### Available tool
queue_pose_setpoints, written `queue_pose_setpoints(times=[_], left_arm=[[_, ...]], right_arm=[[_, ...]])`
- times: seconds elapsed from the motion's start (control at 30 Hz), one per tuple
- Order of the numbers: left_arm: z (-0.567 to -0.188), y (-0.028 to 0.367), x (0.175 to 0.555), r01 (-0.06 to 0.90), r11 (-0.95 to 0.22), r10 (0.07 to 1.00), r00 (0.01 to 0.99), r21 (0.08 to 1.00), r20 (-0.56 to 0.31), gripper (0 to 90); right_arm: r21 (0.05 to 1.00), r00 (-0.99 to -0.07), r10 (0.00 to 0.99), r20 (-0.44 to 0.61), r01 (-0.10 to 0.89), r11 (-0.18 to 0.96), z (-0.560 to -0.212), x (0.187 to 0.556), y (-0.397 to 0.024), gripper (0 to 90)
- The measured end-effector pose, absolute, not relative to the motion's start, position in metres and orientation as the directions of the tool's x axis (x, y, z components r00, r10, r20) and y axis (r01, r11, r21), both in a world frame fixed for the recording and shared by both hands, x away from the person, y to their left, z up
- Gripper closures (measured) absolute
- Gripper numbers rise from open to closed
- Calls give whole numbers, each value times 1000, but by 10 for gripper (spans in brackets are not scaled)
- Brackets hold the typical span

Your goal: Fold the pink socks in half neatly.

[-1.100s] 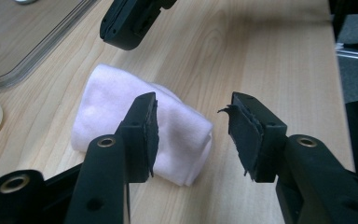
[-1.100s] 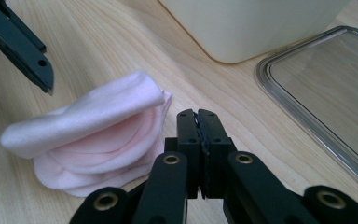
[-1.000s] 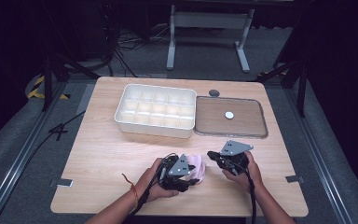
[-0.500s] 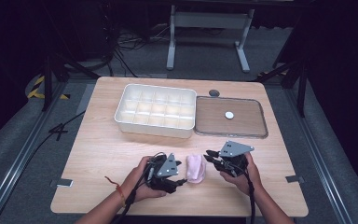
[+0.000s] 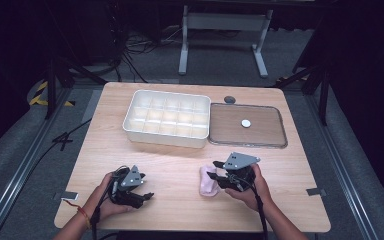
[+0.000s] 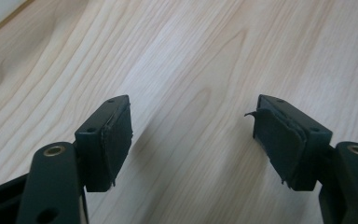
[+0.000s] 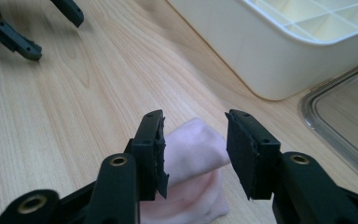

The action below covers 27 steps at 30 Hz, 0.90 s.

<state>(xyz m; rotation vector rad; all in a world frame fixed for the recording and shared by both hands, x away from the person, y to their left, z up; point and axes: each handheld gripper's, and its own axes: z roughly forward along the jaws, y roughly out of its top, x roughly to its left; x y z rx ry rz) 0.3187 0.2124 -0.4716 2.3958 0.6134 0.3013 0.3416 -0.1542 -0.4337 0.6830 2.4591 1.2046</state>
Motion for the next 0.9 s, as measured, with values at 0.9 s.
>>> queue_pose_setpoints(times=[0.9], left_arm=[[-477,223,320,356,-651,509,860,670,38,243]], right_arm=[[687,-818,525,236,522,505,-475,370,-158,525]])
